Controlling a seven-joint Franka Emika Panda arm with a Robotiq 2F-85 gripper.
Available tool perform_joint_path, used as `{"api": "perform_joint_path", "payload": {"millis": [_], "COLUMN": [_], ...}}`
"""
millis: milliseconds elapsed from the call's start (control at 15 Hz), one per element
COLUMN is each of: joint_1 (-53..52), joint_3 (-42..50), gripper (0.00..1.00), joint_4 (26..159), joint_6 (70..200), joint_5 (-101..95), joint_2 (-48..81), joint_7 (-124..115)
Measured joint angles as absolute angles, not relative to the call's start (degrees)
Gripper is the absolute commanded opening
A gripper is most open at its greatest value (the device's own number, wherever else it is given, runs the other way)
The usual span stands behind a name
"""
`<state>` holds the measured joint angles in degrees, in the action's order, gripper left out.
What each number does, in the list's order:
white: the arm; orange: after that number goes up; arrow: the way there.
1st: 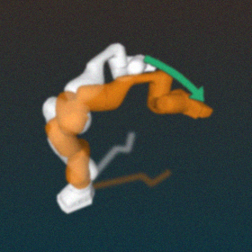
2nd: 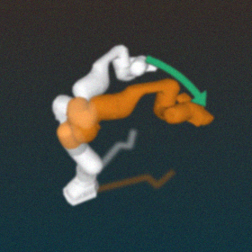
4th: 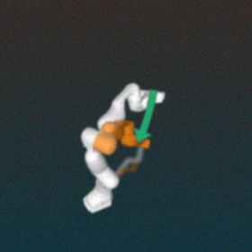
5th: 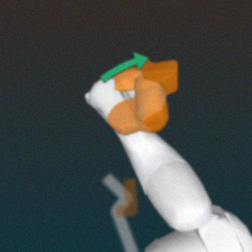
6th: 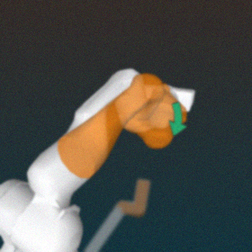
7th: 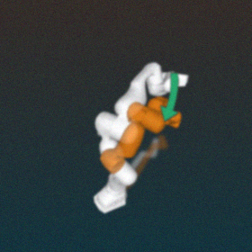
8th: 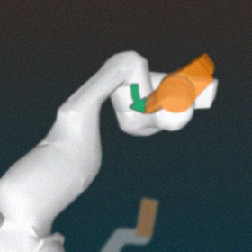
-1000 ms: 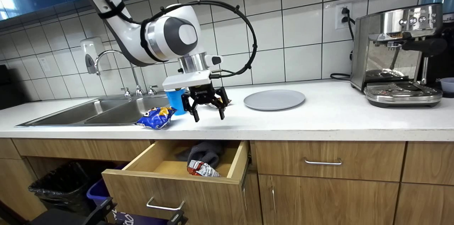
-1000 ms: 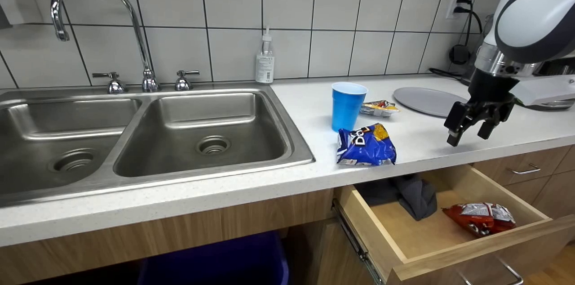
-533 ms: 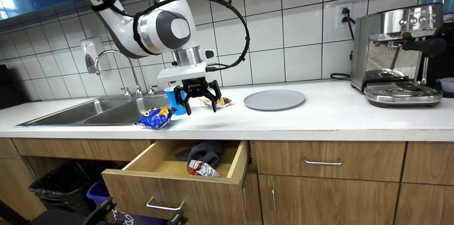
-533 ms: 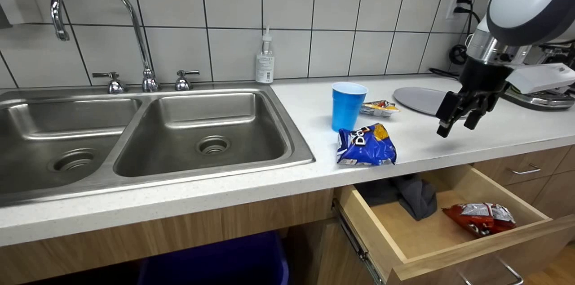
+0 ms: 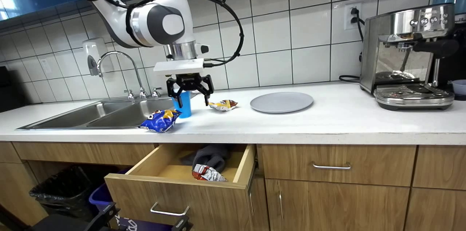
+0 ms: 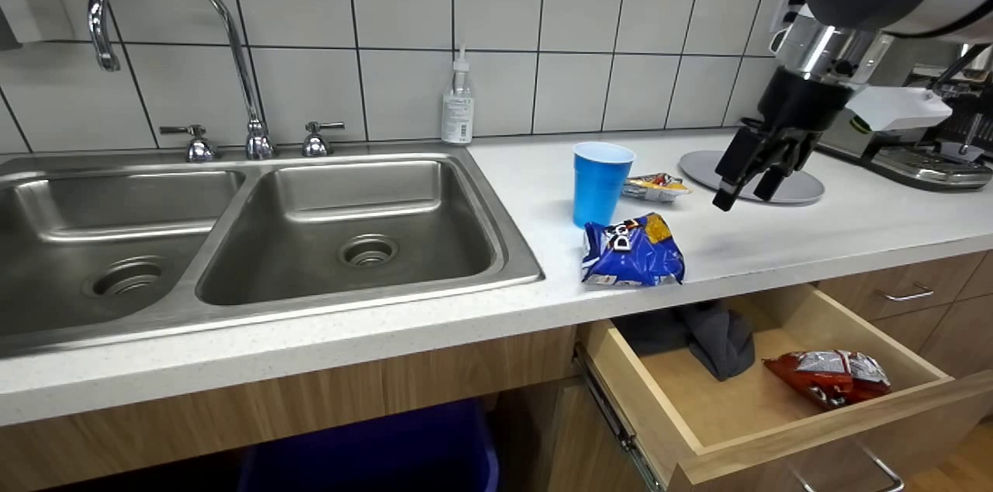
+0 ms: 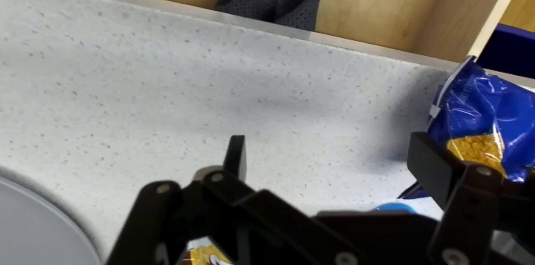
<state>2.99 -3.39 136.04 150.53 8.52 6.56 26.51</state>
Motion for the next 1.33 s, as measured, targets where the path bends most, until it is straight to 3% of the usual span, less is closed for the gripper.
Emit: {"api": "perform_joint_path", "payload": {"millis": [1333], "joint_1": [-5.1], "joint_3": [-10.0], "gripper": [1.0], "joint_4": [129.2], "joint_6": [151.1], "joint_5": [9.5], "joint_2": [11.4], "joint_7": [25.3]}}
